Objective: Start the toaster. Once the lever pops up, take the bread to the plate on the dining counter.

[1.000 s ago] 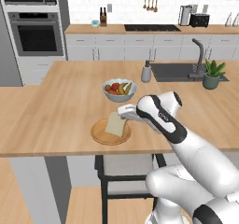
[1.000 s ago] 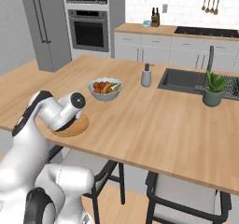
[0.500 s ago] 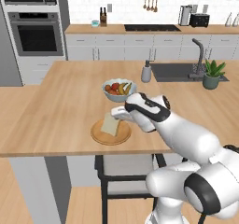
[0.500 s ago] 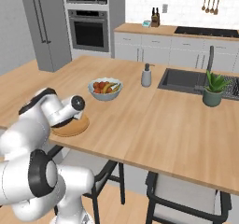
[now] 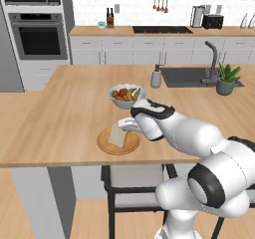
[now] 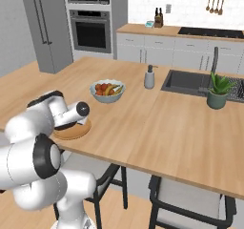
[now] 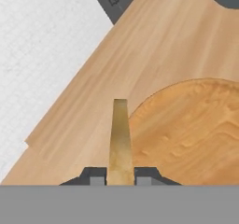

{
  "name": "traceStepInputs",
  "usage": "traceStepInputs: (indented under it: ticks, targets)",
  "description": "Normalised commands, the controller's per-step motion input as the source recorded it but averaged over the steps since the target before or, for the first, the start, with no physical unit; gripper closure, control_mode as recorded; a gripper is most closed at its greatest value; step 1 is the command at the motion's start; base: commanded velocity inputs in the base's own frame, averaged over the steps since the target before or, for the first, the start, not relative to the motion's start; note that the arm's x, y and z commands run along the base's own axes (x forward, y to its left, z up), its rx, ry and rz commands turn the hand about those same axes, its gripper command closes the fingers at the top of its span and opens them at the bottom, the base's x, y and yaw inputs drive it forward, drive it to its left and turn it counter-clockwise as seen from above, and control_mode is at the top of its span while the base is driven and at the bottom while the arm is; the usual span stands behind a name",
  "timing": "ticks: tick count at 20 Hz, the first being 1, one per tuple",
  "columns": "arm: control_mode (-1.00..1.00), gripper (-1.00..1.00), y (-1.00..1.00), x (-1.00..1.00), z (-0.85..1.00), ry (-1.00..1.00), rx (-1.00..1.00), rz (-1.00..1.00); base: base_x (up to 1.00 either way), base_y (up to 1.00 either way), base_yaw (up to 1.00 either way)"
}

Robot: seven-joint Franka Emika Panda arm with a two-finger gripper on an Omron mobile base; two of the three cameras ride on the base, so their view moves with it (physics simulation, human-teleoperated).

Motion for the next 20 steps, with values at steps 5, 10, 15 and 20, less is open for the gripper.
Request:
traceStepInputs:
  ticks: [5, 10, 15, 20]
  targets:
    - [-1.0, 1.0, 0.0, 0.22, -0.21, 0.0, -0.05, 0.0, 0.0, 0.0, 0.0]
    - [-1.0, 1.0, 0.0, 0.22, -0.23, 0.0, -0.06, 0.0, 0.0, 0.0, 0.0]
    - [-1.0, 1.0, 0.0, 0.21, -0.2, -0.03, -0.05, 0.0, 0.0, 0.0, 0.0]
    - [-1.0, 1.0, 0.08, 0.04, -0.36, -0.02, -0.03, 0.0, 0.0, 0.0, 0.0]
